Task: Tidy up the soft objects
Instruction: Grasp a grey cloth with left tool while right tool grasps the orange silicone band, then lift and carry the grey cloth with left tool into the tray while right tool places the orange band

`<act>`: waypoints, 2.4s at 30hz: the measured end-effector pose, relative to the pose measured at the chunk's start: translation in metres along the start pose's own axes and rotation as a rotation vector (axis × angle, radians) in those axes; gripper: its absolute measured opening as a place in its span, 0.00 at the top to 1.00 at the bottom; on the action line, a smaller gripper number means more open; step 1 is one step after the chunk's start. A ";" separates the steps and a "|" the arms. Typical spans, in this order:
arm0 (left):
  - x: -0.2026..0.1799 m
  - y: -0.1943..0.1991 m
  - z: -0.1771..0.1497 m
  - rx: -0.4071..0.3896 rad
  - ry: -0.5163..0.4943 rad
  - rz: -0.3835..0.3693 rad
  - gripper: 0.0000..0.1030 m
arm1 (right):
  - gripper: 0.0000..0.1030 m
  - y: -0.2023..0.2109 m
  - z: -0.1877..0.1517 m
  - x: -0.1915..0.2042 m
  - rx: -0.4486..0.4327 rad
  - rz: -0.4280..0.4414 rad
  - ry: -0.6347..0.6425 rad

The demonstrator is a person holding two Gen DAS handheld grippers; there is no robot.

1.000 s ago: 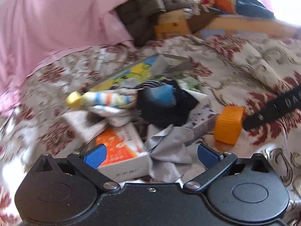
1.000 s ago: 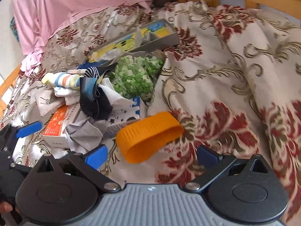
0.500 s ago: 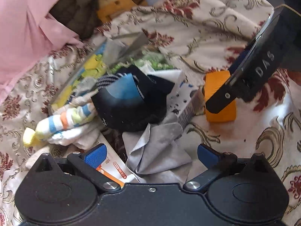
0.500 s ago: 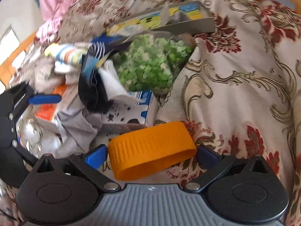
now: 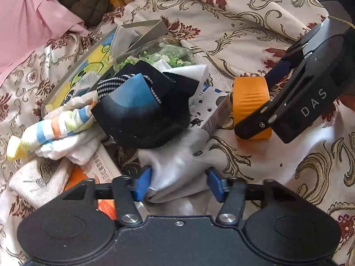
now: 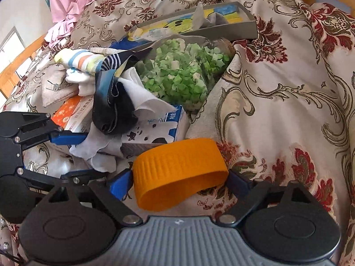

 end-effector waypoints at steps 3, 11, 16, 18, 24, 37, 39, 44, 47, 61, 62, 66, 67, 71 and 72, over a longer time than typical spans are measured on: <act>0.000 0.002 -0.001 0.026 0.018 0.001 0.54 | 0.14 0.002 0.001 0.000 -0.011 -0.003 -0.003; -0.002 0.009 -0.009 0.084 0.043 0.028 0.72 | 0.22 0.001 0.002 -0.003 -0.035 0.009 -0.027; -0.001 0.016 -0.008 0.119 0.111 0.015 0.82 | 0.30 0.001 0.002 -0.006 -0.058 0.018 -0.051; 0.001 0.022 -0.007 0.131 0.150 -0.011 0.84 | 0.34 0.002 0.002 -0.007 -0.067 0.019 -0.062; 0.012 0.042 -0.005 0.141 0.308 -0.116 0.88 | 0.45 0.004 0.002 -0.009 -0.076 0.018 -0.074; 0.028 0.076 0.008 0.017 0.526 -0.160 0.88 | 0.69 0.027 0.003 0.012 -0.192 -0.019 0.039; 0.032 0.081 0.011 -0.009 0.546 -0.161 0.88 | 0.69 0.036 0.005 0.013 -0.247 -0.028 0.043; 0.048 0.091 0.018 -0.076 0.614 -0.150 0.88 | 0.70 0.048 0.011 0.010 -0.325 -0.029 0.034; 0.060 0.094 0.024 -0.114 0.658 -0.134 0.88 | 0.70 0.053 0.016 0.011 -0.355 -0.031 0.036; 0.131 0.064 0.071 -0.259 0.858 -0.073 0.88 | 0.78 0.041 0.057 0.009 -0.494 -0.047 0.070; 0.135 0.060 0.073 -0.263 0.861 -0.069 0.88 | 0.78 0.041 0.065 0.010 -0.519 -0.052 0.081; 0.153 0.044 0.091 -0.295 0.854 -0.024 0.88 | 0.78 0.029 0.107 0.011 -0.615 -0.057 0.132; 0.158 0.039 0.096 -0.306 0.859 -0.015 0.88 | 0.78 0.024 0.118 0.010 -0.628 -0.051 0.136; 0.180 0.012 0.116 -0.334 0.877 0.032 0.87 | 0.78 -0.002 0.155 0.002 -0.649 -0.014 0.152; 0.185 0.003 0.121 -0.338 0.884 0.041 0.87 | 0.78 -0.009 0.163 -0.001 -0.647 0.003 0.151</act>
Point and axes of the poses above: each gripper's, at about its wrist camera, not at the fingertips, and y roughly against the way its jaws point, x to its left, z to its top, the point moved 3 cm from there along -y, roughly the way its jaws point, and after that the axes turned 7 degrees about z, right-handed, at the moved point
